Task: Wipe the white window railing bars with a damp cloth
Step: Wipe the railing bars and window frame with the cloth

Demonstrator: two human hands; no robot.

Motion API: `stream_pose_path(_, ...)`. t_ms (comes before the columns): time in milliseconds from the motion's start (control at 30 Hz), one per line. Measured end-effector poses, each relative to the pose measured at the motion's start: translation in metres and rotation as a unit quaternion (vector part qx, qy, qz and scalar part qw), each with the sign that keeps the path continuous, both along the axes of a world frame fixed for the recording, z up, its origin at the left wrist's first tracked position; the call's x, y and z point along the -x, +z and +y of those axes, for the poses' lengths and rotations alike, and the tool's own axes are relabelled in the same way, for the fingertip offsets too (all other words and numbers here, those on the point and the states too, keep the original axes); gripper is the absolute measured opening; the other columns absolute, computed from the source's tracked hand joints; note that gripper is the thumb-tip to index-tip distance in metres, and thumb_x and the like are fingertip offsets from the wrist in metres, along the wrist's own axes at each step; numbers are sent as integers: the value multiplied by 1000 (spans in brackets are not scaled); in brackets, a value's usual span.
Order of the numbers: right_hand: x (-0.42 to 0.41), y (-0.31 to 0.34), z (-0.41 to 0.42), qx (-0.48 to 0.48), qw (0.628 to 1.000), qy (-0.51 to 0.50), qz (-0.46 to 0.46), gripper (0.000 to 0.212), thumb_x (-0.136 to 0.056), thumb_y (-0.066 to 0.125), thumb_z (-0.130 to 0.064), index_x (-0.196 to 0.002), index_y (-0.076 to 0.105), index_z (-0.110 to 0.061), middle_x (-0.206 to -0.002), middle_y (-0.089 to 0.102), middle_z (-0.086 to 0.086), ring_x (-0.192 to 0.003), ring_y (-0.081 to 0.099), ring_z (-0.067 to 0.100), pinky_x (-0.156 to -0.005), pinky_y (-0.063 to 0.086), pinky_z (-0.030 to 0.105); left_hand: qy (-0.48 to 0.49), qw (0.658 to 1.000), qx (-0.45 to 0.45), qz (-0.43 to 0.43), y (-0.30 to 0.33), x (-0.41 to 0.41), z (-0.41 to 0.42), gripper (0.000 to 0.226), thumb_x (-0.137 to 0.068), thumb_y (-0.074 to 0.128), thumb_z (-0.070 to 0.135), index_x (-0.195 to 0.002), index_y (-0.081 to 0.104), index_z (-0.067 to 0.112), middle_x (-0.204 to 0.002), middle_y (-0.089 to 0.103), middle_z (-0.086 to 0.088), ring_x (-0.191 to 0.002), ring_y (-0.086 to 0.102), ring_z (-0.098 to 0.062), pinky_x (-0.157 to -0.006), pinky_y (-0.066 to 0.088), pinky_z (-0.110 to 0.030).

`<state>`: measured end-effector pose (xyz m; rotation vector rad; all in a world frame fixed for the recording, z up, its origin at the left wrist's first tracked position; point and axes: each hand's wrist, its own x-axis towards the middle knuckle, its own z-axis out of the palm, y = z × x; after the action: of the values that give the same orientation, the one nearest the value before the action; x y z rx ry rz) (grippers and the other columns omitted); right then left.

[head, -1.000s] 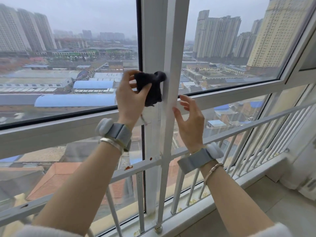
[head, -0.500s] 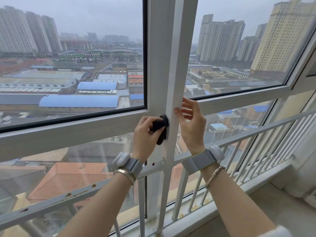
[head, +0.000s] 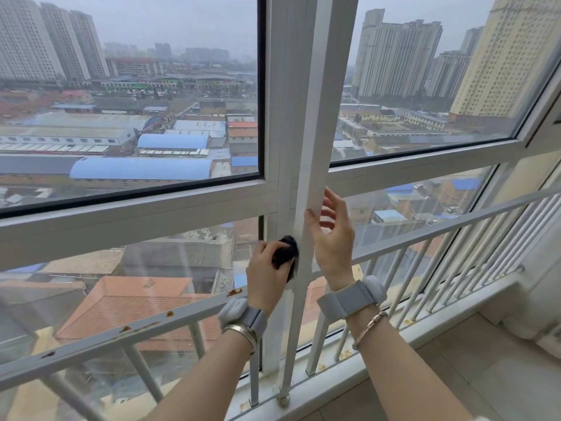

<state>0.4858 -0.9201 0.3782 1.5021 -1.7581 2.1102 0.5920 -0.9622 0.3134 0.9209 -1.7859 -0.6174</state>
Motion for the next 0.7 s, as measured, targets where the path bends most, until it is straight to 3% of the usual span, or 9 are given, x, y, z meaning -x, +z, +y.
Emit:
stream_pose_path(100, 5, -5, 5, -21, 1000, 2, -13, 36, -87, 65, -23, -120, 51, -32, -104, 63, -8, -93, 60, 9, -77, 51, 20, -14, 995, 27, 92, 33, 5, -3, 22, -75, 69, 3, -95, 66, 12, -93, 54, 1, -85, 57, -17, -74, 49, -20)
stream_pose_path(200, 8, -15, 14, -40, 998, 24, -32, 25, -88, 64, -25, -112, 59, -26, -98, 66, -9, -90, 63, 6, -77, 51, 21, 4, 988, 83, 129, 44, 13, 2, 19, -75, 69, 11, -94, 66, 11, -91, 53, 1, -80, 55, -11, -68, 50, -20)
stream_pose_path(367, 8, -29, 23, -58, 995, 62, -56, 28, -92, 59, -12, -113, 58, -29, -107, 64, -17, -96, 62, 0, -79, 48, 13, 9, 996, 81, -21, -14, 2, 6, 21, -70, 73, 10, -87, 60, 14, -87, 53, -4, -68, 54, -19, -53, 51, -33)
stream_pose_path(567, 8, -31, 28, -76, 991, 95, -56, 36, -93, 54, -6, -123, 53, -26, -120, 61, -6, -102, 59, 0, -77, 47, 12, -32, 973, 148, -173, -13, -11, 4, 23, -68, 75, 5, -86, 62, 10, -86, 57, -7, -60, 57, -24, -50, 39, -22)
stream_pose_path(700, -1, -47, 33, -82, 989, 77, -98, 34, -93, 53, -6, -120, 54, -26, -115, 63, -4, -99, 59, 0, -78, 47, 12, -78, 949, 194, -236, -8, -18, 7, 23, -66, 74, 2, -85, 64, 10, -86, 57, -8, -62, 58, -26, -51, 44, -25)
